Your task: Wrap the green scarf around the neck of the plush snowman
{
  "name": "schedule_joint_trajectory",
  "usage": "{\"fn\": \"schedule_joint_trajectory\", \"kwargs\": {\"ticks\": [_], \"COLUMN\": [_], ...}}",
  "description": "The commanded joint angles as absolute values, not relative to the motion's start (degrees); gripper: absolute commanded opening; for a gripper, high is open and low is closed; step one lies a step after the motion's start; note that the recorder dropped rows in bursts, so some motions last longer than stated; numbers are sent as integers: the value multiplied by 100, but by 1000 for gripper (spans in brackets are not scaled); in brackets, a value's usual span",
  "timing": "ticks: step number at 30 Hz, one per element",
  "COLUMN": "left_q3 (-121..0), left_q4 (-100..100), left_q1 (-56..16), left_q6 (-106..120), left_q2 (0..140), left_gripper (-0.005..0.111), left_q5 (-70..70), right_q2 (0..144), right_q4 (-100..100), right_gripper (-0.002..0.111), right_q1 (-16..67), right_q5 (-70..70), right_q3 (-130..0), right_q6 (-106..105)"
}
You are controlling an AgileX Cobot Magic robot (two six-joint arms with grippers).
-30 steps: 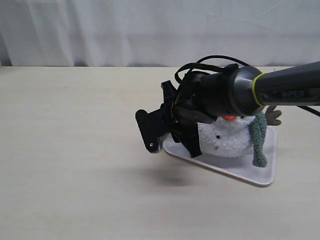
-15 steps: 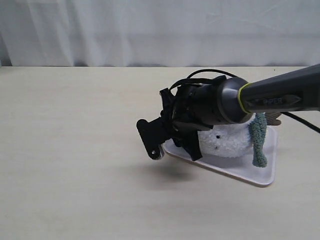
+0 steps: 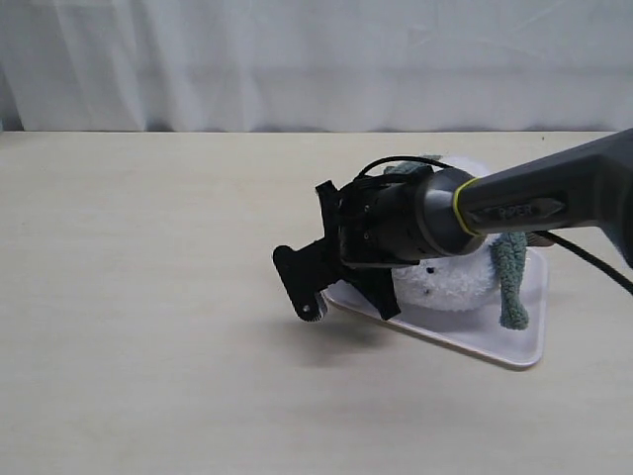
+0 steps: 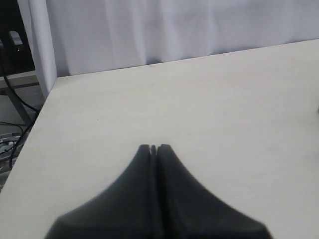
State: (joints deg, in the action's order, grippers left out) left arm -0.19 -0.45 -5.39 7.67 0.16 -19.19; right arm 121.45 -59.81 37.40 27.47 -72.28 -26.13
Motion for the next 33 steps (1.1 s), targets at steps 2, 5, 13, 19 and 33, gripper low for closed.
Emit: {"fn": "schedule_joint_trajectory", "kwargs": {"ticks": [2,5,13,19,33], "left_q3": [0,0,0,0,0], "left_q4": [-67,-67,-67,-67,-67], "left_q1": [-533,-533,-533,-533,-533], "left_q6": [746,746,746,746,746], "left_q2": [0,0,0,0,0], "left_gripper": [0,0,0,0,0], "left_q5": [-1852,-1852,-1852,-1862,-1862], "right_q2": [12158,12118,11690,11184,9935], "right_q4": [-6307,-6382,-6342,-5930,-5162], "right_gripper": [9,8,4,4,4], "right_q1": [3768,3811,3811,3811,3811], "right_q5": [2750,2890,3073,3113,3135], "right_q3": [-7244,-7244,-7244,-7231,-7231], "right_q6": [-2569,-2569,-1968,-1968,-2035]}}
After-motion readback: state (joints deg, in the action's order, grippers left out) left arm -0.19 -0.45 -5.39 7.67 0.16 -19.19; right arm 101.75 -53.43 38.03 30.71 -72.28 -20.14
